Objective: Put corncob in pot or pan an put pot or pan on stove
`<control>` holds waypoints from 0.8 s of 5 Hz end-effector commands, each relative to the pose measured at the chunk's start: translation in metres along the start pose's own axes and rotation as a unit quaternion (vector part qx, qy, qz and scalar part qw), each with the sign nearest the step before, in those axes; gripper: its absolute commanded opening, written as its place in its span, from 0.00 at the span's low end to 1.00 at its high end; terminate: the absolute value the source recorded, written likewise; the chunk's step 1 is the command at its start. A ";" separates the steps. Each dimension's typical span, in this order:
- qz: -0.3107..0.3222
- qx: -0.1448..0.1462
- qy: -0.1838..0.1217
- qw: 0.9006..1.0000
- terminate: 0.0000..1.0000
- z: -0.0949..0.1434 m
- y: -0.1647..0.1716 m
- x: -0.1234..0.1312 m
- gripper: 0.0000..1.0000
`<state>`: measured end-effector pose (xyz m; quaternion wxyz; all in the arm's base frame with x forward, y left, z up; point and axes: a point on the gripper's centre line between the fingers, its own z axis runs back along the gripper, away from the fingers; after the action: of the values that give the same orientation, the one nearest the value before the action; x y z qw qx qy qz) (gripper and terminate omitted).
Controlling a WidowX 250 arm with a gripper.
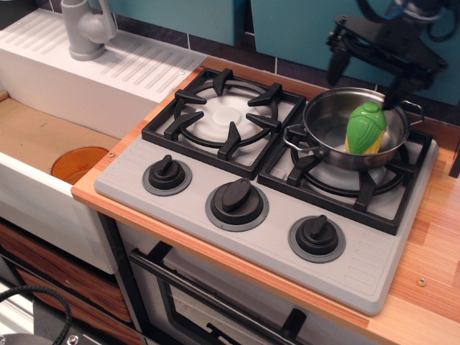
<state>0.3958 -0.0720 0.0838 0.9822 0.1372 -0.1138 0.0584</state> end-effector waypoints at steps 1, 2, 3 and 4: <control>0.008 0.011 -0.009 1.000 0.00 0.029 0.020 0.001 1.00; 0.014 0.019 -0.020 1.000 0.00 0.023 0.023 -0.008 1.00; 0.019 0.015 -0.036 0.999 0.00 0.010 0.023 -0.018 1.00; 0.027 0.004 -0.052 0.998 0.00 -0.006 0.020 -0.023 1.00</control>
<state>0.3658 -0.0504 0.0659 0.9736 0.1439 -0.1583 0.0796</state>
